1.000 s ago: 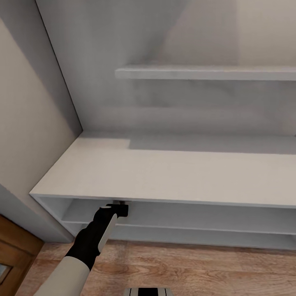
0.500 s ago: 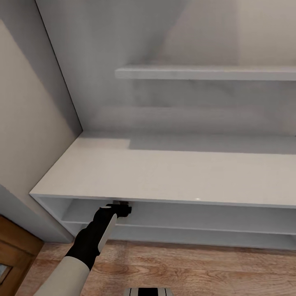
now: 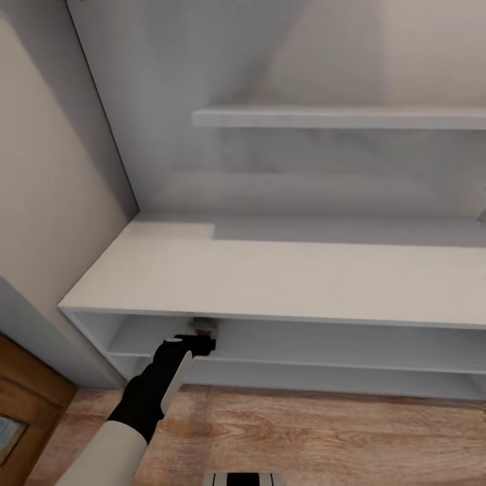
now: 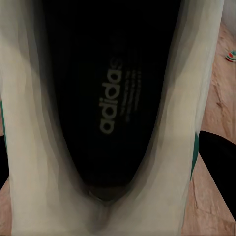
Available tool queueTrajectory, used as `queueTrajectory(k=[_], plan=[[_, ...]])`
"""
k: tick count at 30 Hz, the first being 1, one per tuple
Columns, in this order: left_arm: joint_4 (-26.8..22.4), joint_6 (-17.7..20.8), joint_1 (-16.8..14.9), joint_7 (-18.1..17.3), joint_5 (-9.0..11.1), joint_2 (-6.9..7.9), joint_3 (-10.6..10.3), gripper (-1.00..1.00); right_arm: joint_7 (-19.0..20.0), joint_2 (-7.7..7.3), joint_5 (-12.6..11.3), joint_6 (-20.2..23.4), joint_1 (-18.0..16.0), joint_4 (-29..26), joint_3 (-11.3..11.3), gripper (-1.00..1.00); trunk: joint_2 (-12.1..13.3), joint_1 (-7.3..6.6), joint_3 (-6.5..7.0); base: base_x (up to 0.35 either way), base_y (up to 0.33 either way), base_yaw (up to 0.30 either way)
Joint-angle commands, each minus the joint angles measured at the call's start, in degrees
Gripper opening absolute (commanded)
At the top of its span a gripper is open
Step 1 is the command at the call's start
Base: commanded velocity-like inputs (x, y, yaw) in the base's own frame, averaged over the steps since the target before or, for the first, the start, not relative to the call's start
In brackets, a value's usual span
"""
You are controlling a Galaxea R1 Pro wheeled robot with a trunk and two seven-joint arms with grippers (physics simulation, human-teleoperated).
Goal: Pick up the two gym shoes and the two sandals from the corridor floor and place them onto the hallstand (shoe rack) in the corridor, making sure they are on the rack and not on the floor. Arrange them so the two gym shoes are next to each other and the two sandals are next to each other.
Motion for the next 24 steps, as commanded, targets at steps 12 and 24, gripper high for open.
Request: queueTrajectory(k=[12,24], plan=[[-0.06,0.21,-0.03,0.5,0.6,0.02,-0.14,1.0,-0.16,0.03,0.13,0.31,-0.06,-0.06,-0.03,-1.0,-0.02,-0.04,-0.04,-0.331,0.0,0.0],[-0.04,-0.22,-0.01,0.42,0.75,0.01,-0.31,1.0,-0.27,0.02,0.06,0.24,-0.06,-0.06,-0.11,-1.0,-0.02,-0.04,-0.04,-0.338,0.0,0.0]])
